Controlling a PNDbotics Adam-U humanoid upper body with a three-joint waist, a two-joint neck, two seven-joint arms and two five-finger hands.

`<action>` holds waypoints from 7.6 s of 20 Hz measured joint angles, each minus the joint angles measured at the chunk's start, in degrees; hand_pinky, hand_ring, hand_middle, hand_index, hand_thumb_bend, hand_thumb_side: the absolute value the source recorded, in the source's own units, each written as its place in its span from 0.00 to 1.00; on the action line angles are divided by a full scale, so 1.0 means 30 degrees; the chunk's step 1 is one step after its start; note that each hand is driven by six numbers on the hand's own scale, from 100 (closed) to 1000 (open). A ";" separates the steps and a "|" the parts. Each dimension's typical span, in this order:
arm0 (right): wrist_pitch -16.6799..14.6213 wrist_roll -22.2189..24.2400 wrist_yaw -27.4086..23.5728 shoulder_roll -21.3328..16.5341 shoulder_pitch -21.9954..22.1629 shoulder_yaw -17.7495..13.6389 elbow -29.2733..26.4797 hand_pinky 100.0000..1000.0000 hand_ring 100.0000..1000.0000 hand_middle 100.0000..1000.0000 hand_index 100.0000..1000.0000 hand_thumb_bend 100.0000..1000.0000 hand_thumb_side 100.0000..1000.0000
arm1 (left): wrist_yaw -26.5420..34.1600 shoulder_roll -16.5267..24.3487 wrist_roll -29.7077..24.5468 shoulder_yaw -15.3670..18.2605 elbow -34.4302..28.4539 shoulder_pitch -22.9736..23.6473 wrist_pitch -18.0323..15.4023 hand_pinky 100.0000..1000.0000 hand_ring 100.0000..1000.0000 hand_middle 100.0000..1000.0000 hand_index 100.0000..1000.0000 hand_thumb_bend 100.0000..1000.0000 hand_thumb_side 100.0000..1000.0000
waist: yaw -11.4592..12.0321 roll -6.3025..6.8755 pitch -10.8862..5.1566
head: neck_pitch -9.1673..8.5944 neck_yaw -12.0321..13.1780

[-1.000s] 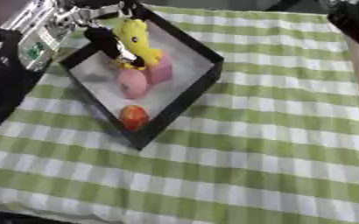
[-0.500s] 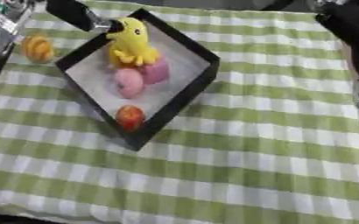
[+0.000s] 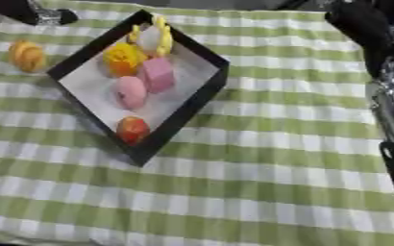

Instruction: Pick up objects on the table and place them in the box.

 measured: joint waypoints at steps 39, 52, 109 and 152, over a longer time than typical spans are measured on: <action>-0.0080 -0.0180 -0.0001 -0.0022 -0.0192 -0.0211 -0.0002 0.88 0.73 0.66 0.76 0.25 0.29 | -0.4421 0.2532 -0.3561 0.0885 0.3736 0.1316 -0.2260 0.84 0.83 0.76 0.84 0.64 0.00 | -0.0887 -0.0329 0.0599 | -0.0707 0.0131; -0.0023 -0.0132 -0.0029 -0.0009 -0.0369 -0.0098 -0.0004 0.88 0.73 0.66 0.76 0.35 0.26 | -0.7639 0.1671 -0.2311 0.2130 0.6485 0.0634 -0.1688 0.83 0.83 0.75 0.82 0.48 0.00 | -0.1311 -0.0527 0.0980 | -0.0869 0.0480; 0.0082 0.0087 -0.0180 0.0028 -0.0893 0.0079 -0.0004 0.88 0.73 0.66 0.76 0.36 0.25 | -0.1315 -0.0004 -0.3113 -0.2467 -0.6599 -0.0395 0.0148 0.71 0.66 0.54 0.53 0.09 0.00 | -0.1215 -0.0631 0.1143 | -0.0842 0.0490; -0.0061 0.0074 -0.0159 0.0194 -0.0847 0.0119 -0.0005 0.88 0.73 0.66 0.76 0.36 0.24 | 0.8815 -0.1174 1.2642 0.4984 -1.3031 0.8888 0.4161 0.80 0.72 0.71 0.92 0.37 0.76 | -0.0011 -0.0347 0.0456 | -0.0522 0.1500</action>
